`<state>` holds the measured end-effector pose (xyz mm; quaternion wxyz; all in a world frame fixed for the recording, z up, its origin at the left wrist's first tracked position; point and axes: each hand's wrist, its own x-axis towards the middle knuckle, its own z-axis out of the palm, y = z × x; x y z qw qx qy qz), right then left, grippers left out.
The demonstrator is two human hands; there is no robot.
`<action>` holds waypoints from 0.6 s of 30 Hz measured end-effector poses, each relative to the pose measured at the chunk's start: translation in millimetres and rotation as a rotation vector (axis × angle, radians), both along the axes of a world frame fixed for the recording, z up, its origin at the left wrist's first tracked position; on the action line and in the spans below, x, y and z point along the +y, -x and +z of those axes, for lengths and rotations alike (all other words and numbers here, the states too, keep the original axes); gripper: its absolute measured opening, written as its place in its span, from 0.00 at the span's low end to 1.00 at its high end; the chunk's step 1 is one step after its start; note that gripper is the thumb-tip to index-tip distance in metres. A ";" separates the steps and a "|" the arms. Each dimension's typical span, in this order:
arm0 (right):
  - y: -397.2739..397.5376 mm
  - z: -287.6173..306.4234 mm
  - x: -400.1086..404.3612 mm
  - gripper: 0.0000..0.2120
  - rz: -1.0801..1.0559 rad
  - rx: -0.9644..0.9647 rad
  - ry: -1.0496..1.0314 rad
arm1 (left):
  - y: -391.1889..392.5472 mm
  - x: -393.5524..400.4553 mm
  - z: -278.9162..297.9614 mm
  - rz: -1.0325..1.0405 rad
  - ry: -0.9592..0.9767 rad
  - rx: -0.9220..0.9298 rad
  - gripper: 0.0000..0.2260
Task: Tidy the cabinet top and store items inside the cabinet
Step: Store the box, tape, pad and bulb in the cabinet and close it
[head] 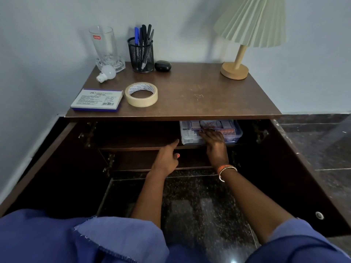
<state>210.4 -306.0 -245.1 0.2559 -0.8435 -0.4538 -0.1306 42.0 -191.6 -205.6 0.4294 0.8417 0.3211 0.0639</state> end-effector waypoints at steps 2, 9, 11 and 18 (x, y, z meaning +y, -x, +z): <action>-1.3 0.8 1.9 0.28 -0.005 -0.008 0.013 | 0.2 -1.1 1.3 -0.006 -0.009 0.005 0.27; 3.7 7.4 7.3 0.23 -0.011 -0.024 0.119 | 4.1 -5.1 17.4 -0.005 -0.116 -0.131 0.21; 18.2 14.0 5.0 0.21 0.002 -0.059 0.119 | 7.1 -3.8 27.8 0.082 -0.233 -0.278 0.13; 100.6 82.6 22.7 0.17 0.174 -0.039 -0.252 | 14.9 14.4 78.1 0.488 -0.374 -0.637 0.18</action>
